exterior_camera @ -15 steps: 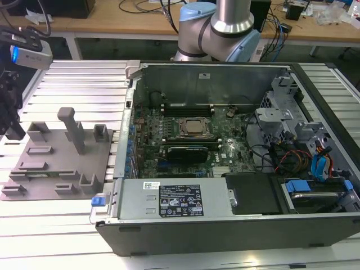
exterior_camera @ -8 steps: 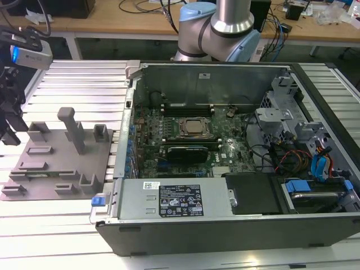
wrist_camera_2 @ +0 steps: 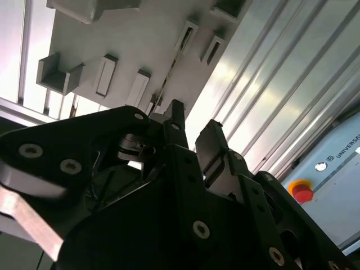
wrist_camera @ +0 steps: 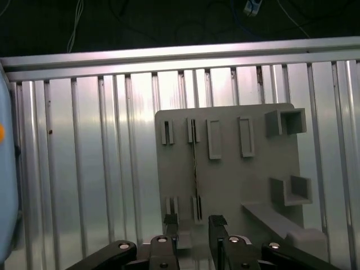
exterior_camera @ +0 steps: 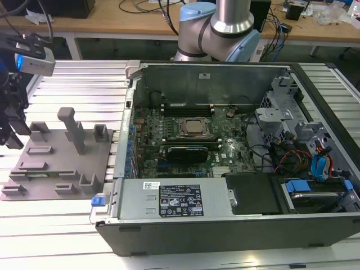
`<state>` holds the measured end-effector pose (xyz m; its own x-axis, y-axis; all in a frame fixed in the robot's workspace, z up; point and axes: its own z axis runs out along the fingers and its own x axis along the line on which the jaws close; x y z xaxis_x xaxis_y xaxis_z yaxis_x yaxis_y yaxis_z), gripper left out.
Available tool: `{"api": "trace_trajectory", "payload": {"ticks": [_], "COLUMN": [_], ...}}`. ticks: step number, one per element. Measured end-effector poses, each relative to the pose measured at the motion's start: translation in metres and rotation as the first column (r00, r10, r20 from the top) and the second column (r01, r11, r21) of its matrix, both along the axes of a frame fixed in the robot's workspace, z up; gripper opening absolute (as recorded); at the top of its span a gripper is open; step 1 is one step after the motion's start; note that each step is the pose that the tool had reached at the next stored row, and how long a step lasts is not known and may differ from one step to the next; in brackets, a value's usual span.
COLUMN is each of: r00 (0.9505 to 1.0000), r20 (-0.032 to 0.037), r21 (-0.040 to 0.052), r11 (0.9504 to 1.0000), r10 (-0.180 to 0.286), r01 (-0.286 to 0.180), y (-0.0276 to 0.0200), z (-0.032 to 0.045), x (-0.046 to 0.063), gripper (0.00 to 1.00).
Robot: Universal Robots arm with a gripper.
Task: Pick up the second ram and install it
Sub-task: 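Pick up the second ram and move it above second insertion slot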
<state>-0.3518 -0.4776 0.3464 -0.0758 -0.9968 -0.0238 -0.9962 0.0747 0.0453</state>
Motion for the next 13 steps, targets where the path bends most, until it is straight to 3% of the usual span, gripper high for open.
{"api": "trace_trajectory", "payload": {"ticks": [13], "r00": [1.0], "r20": [0.0001], "r21": [0.0], "r11": [1.0], "r10": [0.0], "r01": [0.0], "y": [0.0], "z": [-0.0233], "x": [0.0], "gripper": [0.34]}}
